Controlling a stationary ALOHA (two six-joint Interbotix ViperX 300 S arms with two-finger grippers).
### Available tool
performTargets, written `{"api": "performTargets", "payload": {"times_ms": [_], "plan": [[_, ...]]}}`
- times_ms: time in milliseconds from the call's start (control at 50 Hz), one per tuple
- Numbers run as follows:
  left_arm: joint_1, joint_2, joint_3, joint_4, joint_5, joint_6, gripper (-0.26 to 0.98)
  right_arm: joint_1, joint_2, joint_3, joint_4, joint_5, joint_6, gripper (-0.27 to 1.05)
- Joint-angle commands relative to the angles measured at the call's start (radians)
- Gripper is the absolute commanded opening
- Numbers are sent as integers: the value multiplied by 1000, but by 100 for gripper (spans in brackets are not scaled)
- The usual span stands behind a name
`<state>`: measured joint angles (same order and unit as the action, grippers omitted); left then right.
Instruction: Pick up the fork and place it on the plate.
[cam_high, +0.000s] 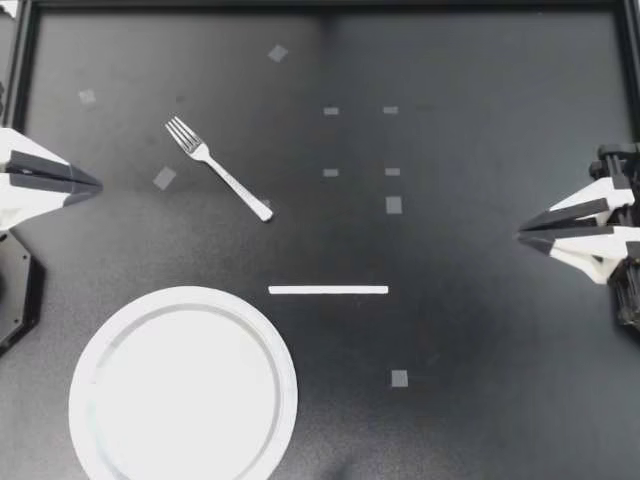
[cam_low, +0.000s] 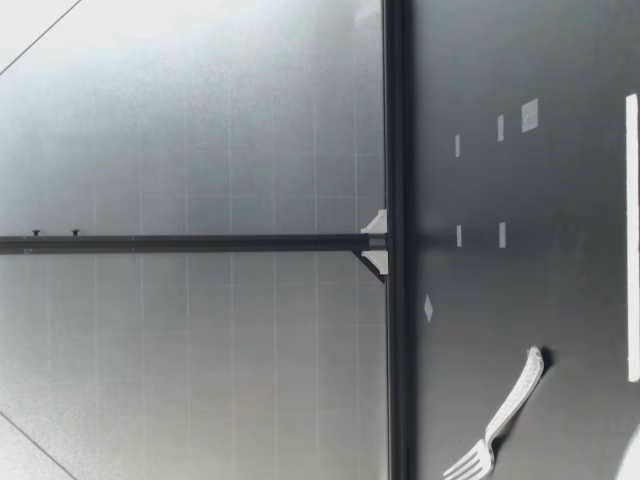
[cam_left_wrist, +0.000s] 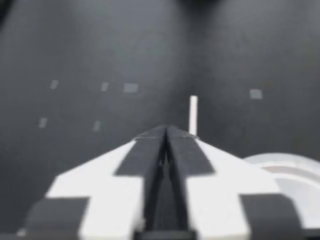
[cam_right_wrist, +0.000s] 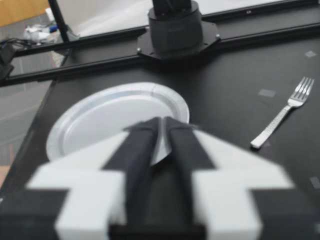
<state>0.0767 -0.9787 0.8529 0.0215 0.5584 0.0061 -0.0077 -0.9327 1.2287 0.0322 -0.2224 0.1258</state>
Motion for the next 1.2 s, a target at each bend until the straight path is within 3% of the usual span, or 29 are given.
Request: {"api": "performTargets", "payload": {"times_ms": [0, 160, 280, 380, 520, 580, 820, 960, 1180], "plan": [[5, 3, 6, 9, -17, -2, 36, -3, 0, -14, -2, -3, -2, 40], [5, 3, 64, 20, -34, 0, 78, -3, -6, -14, -2, -3, 5, 41], [5, 9, 67, 97, 12, 2, 71, -3, -8, -17, 0, -3, 6, 41], [5, 29, 38, 206, 132, 3, 69, -3, -6, -20, 0, -5, 5, 41], [5, 69, -5, 411, 330, 44, 69, -3, -2, -12, 0, -5, 11, 41], [3, 83, -17, 453, 354, 78, 69, -3, -3, -9, 2, -5, 15, 41], [5, 172, -57, 459, 219, 54, 69, -3, 0, -8, 2, -3, 28, 41], [11, 298, -83, 454, 204, -12, 69, -3, -2, -5, 2, -3, 31, 41], [121, 485, -140, 454, 215, 91, 69, -3, -5, 11, 2, -3, 31, 41]]}}
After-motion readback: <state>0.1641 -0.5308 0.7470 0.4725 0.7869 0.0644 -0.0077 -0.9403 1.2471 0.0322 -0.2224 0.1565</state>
